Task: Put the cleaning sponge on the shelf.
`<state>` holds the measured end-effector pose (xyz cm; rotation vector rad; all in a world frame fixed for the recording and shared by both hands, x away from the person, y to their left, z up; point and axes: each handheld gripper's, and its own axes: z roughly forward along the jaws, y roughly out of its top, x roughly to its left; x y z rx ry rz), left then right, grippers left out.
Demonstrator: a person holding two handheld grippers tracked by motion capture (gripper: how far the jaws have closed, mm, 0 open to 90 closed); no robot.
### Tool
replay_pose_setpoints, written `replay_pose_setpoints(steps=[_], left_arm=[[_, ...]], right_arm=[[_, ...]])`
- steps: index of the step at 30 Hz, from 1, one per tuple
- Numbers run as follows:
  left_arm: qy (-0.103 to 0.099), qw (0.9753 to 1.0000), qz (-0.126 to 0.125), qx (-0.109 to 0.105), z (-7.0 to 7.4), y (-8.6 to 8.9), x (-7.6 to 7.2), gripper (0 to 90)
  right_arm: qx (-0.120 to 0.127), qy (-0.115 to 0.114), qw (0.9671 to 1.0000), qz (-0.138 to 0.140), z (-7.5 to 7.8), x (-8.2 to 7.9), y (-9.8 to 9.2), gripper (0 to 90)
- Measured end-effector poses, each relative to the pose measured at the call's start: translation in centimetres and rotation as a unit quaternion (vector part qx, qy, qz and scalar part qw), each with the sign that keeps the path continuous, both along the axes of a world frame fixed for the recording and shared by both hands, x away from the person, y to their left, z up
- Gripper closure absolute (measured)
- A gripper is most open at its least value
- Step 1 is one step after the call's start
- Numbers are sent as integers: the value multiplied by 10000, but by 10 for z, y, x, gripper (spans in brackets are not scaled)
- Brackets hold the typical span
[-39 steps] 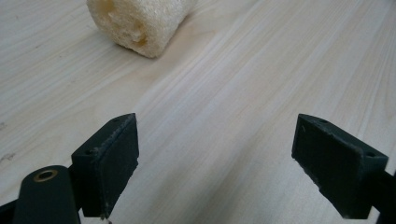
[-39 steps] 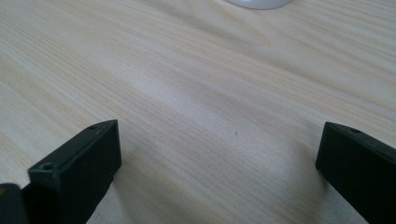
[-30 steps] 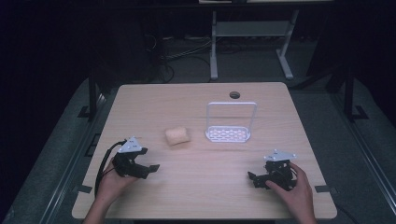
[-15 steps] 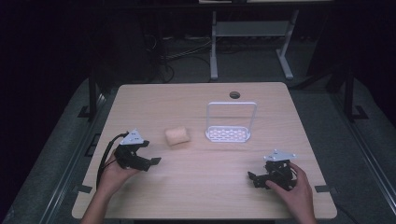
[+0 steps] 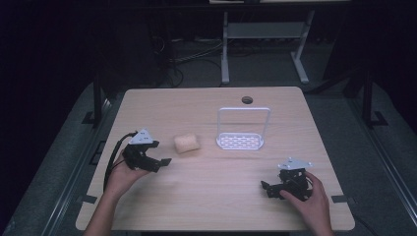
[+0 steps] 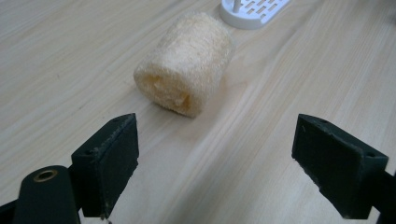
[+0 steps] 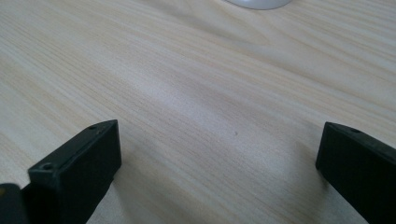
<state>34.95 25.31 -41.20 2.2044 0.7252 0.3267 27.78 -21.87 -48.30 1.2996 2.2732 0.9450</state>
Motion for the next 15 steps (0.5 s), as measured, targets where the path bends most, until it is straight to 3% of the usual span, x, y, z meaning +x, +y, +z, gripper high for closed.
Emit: replay_pose_setpoints(steps=[15], left_arm=[[-53,9997,-203,152,10,-13,17,143]], right_arm=[[0,4,10000,1,0,0,0,0]])
